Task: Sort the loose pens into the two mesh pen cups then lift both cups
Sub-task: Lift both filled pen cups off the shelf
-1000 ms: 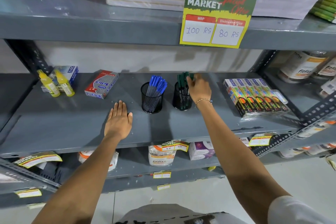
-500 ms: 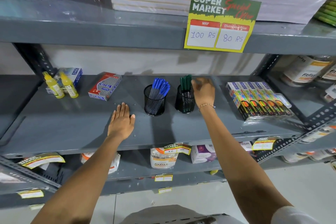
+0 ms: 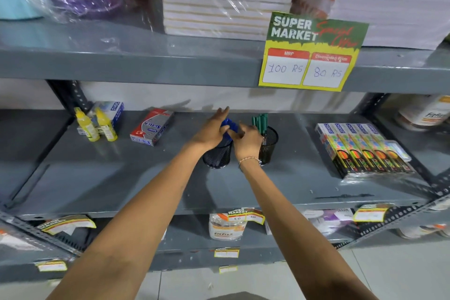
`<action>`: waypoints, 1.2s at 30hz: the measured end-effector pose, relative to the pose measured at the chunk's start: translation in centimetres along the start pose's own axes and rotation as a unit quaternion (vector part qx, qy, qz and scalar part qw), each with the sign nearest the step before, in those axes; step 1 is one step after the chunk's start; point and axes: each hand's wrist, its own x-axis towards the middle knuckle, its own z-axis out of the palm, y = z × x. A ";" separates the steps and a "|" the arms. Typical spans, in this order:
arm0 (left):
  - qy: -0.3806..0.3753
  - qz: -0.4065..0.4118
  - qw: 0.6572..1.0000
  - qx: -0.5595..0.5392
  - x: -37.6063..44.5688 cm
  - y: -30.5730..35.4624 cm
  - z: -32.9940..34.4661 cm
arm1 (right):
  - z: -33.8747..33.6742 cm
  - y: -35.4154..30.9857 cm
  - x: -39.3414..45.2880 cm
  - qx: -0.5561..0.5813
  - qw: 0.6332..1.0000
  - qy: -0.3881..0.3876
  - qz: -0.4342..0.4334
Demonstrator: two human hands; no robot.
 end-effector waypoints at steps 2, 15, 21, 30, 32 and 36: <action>0.009 0.013 1.000 0.016 0.3 -0.3 0.2 | 0.1 0.1 0.1 0.005 1.000 0.004 -0.009; 0.094 -0.003 0.995 0.021 0.0 -2.4 -2.2 | 1.1 -1.3 2.4 0.100 0.990 -0.098 0.002; 0.032 -0.061 0.996 0.054 -1.1 -2.4 -0.7 | 0.6 -0.8 2.8 0.062 0.991 -0.114 -0.023; 0.085 0.096 0.991 0.047 -0.7 3.7 3.0 | -5.4 4.0 4.8 0.025 0.991 0.123 -0.056; 0.058 0.076 0.995 0.029 0.5 5.4 4.8 | -6.6 5.4 5.6 0.031 0.994 0.106 -0.002; 0.063 -0.001 0.995 0.074 2.8 6.7 6.5 | -6.6 6.2 6.0 0.014 0.999 0.031 0.018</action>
